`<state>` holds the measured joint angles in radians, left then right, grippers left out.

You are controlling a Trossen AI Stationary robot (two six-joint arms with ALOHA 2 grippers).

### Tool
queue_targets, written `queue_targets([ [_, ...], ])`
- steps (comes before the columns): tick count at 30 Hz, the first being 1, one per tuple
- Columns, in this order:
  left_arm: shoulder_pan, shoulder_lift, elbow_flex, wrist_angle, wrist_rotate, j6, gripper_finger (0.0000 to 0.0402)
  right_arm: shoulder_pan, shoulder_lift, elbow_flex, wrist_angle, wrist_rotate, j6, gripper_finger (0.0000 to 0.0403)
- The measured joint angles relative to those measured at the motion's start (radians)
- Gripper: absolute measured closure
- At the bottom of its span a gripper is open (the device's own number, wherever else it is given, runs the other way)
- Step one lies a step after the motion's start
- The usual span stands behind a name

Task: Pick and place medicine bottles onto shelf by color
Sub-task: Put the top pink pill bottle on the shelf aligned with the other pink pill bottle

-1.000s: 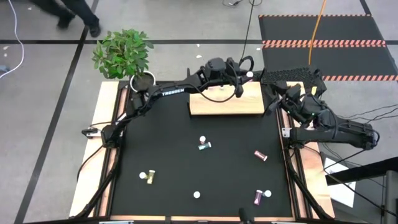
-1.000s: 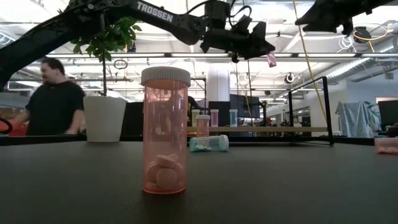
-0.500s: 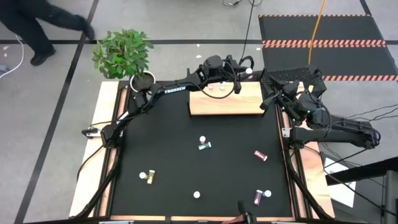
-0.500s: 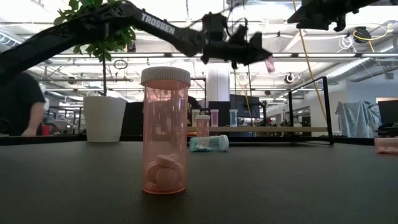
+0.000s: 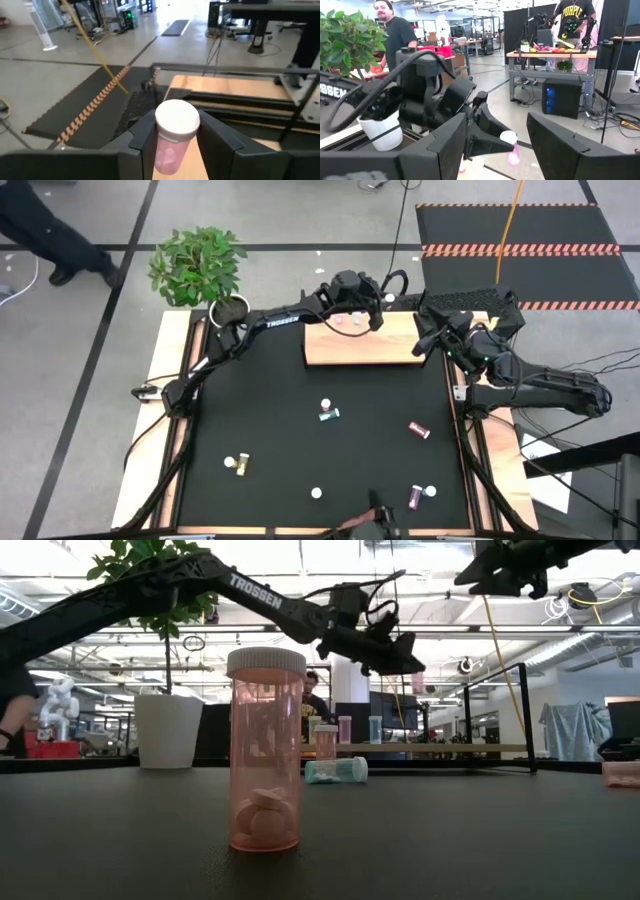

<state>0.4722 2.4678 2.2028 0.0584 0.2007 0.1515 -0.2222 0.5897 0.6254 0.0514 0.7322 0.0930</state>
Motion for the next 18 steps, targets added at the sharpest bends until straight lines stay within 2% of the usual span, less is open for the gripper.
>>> queue_targets([
  [6, 0.025, 0.019, 0.0, -0.032, 0.015, -0.038, 0.0277, 0.0, 0.017, 0.0, -0.003, 0.0, 0.016, 0.0195],
  [18, 0.029, 0.059, 0.0, -0.053, 0.03, -0.012, 0.0277, 0.0, 0.041, 0.0, -0.004, 0.0, 0.019, 0.0195],
])
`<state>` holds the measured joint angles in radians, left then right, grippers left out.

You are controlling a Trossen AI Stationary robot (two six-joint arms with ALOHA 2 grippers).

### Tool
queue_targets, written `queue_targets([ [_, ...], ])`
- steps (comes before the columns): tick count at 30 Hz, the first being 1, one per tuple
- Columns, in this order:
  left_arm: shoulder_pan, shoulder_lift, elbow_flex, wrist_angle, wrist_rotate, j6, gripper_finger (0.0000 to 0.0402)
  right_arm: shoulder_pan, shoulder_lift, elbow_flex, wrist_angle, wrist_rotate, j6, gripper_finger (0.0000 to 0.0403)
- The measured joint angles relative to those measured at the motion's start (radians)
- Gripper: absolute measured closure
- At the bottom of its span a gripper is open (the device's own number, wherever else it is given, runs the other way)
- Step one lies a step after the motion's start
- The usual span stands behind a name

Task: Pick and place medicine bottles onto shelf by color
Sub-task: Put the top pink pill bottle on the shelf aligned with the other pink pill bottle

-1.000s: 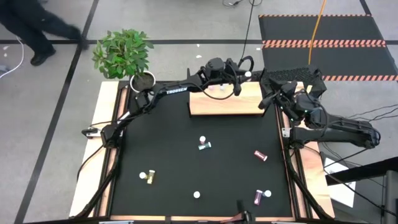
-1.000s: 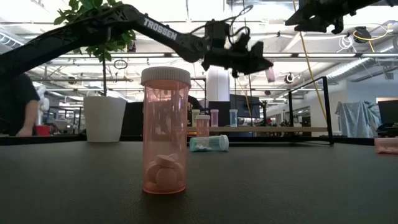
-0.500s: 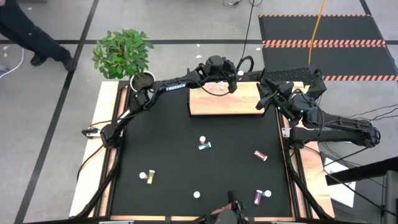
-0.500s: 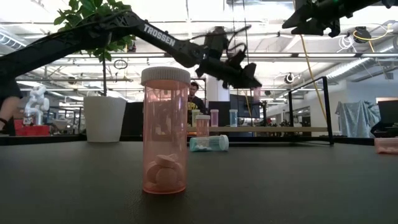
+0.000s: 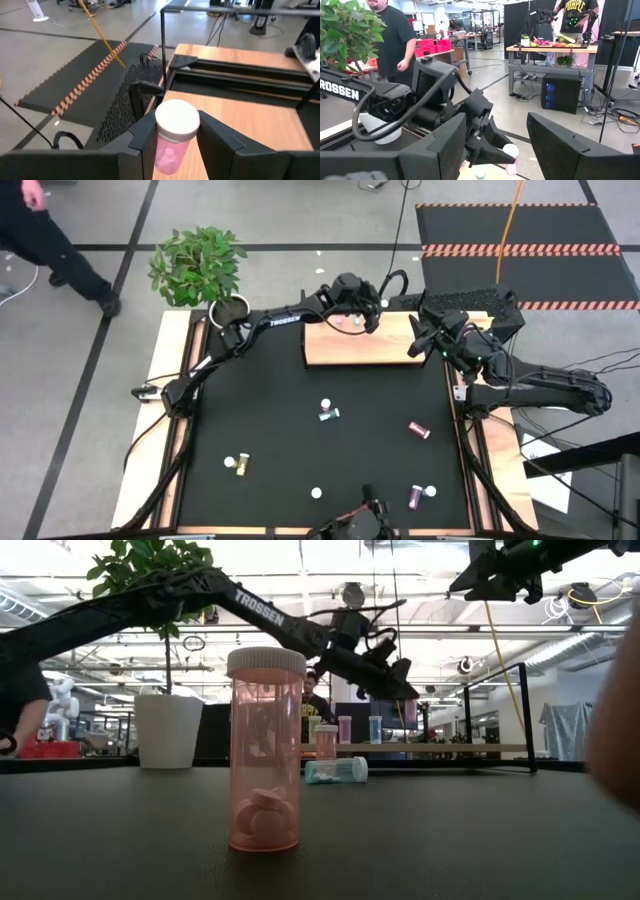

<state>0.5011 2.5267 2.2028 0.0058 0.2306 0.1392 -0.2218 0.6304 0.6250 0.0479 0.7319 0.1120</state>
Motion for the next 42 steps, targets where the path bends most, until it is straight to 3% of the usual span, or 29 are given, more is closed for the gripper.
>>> queue_targets([
  [13, 0.011, 0.012, 0.0, -0.022, 0.0, 0.004, 0.0277, 0.0, -0.001, 0.0, 0.0, 0.0, 0.0, 0.0195],
  [25, 0.018, 0.015, 0.0, 0.003, -0.011, -0.145, 0.0277, 0.0, -0.001, 0.0, 0.0, -0.003, 0.0, 0.0195],
  [31, 0.002, 0.015, 0.0, -0.011, -0.012, -0.079, 0.0277, 0.0, -0.001, 0.0, -0.014, -0.003, 0.0, 0.0195],
  [35, -0.006, 0.015, 0.0, -0.007, -0.012, -0.08, 0.0277, -0.009, 0.007, 0.0, -0.114, -0.005, 0.053, 0.0195],
  [42, -0.004, -0.056, -0.001, -0.04, 0.038, -0.262, 0.0277, -0.077, 0.069, -0.002, -0.264, -0.208, 0.085, 0.0195],
])
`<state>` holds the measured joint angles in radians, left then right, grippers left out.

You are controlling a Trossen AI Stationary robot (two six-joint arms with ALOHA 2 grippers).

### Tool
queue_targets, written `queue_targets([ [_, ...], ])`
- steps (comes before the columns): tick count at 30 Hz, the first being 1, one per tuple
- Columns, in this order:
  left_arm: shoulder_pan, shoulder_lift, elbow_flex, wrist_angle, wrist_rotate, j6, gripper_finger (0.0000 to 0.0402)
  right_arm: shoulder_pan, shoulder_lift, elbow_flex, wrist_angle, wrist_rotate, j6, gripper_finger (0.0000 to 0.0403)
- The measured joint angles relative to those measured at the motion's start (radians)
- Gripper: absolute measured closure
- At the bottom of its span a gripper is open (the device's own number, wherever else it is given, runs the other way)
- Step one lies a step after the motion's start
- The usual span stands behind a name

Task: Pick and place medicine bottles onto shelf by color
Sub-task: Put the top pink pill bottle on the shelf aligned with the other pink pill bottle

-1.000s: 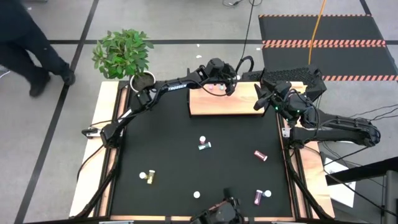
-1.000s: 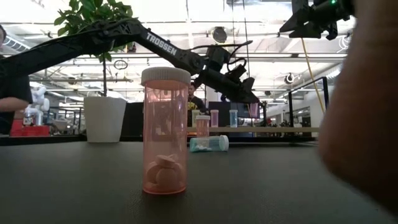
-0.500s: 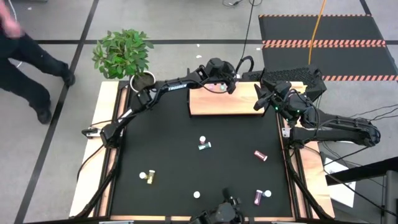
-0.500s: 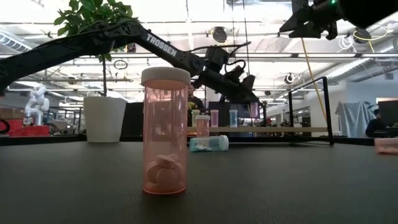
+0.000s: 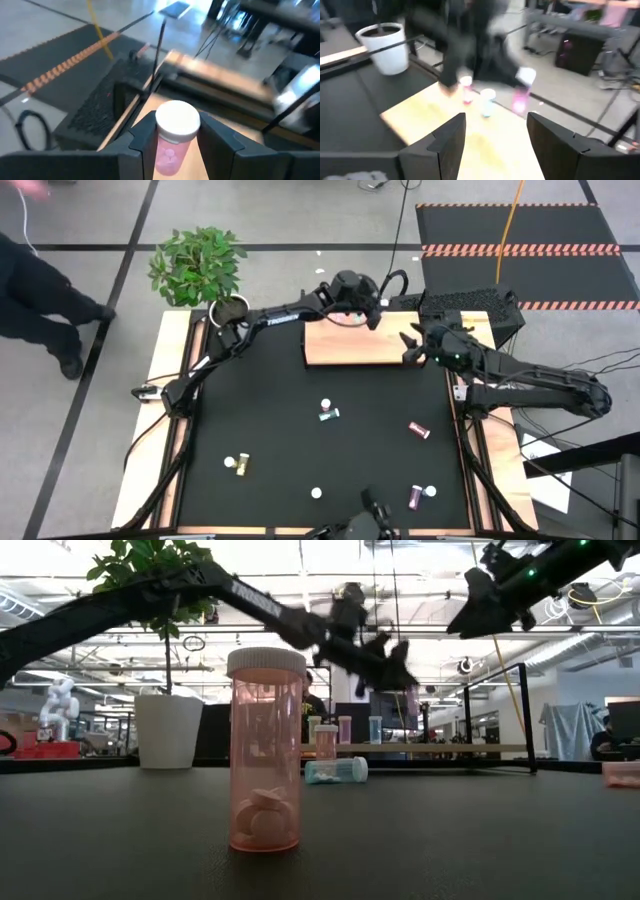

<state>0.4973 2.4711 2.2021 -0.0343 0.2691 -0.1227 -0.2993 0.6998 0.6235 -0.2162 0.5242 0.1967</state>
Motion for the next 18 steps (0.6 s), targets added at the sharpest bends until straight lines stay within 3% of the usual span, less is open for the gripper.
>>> queue_targets([
  [9, -0.003, -0.174, 0.001, -0.036, 0.182, -0.098, 0.0277, -0.11, 0.02, 0.0, 0.122, -0.18, -0.064, 0.0195],
  [18, -0.033, -0.183, 0.001, 0.046, 0.248, -0.236, 0.0277, -0.224, 0.041, 0.001, 0.221, -0.4, -0.084, 0.0194],
])
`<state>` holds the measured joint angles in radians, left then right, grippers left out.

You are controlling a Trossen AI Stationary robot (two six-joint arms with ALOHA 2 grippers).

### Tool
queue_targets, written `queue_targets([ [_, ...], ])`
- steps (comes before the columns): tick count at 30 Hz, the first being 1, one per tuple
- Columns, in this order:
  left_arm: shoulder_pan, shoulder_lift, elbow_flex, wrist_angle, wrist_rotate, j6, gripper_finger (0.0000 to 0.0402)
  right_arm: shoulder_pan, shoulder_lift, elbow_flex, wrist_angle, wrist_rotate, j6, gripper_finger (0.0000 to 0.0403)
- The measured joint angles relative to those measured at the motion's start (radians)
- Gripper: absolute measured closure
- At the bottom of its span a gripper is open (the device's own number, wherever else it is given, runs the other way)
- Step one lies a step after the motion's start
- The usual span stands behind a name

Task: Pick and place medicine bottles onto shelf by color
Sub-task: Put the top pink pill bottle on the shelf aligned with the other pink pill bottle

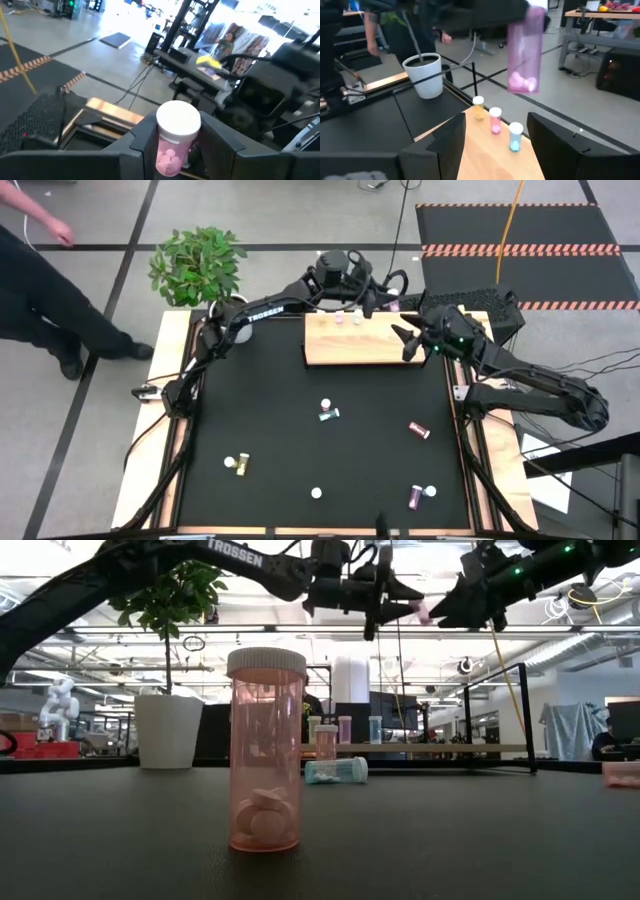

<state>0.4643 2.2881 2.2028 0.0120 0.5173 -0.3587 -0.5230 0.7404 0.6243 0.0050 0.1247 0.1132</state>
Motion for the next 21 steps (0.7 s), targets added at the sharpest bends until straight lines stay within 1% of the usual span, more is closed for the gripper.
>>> queue_targets([
  [2, -0.005, -0.001, 0.0, 0.003, 0.008, -0.002, 0.0277, -0.011, 0.007, 0.0, 0.016, -0.021, 0.004, 0.0194],
  [5, -0.009, 0.0, 0.0, 0.002, 0.034, -0.036, 0.0277, -0.027, 0.009, 0.0, 0.056, -0.023, 0.005, 0.0194],
  [9, -0.013, 0.0, 0.0, 0.01, 0.04, -0.063, 0.0277, -0.053, 0.009, 0.0, 0.084, -0.029, 0.018, 0.0194],
  [13, -0.018, 0.0, 0.0, 0.017, 0.041, -0.07, 0.0277, -0.073, 0.011, 0.0, 0.09, -0.122, 0.049, 0.0196],
  [16, -0.021, 0.0, 0.0, 0.02, 0.042, -0.074, 0.0277, -0.083, 0.011, 0.0, 0.089, -0.152, 0.058, 0.0209],
  [21, -0.031, 0.0, 0.0, 0.02, 0.04, -0.073, 0.0277, -0.105, 0.011, 0.0, 0.089, -0.159, 0.06, 0.0241],
])
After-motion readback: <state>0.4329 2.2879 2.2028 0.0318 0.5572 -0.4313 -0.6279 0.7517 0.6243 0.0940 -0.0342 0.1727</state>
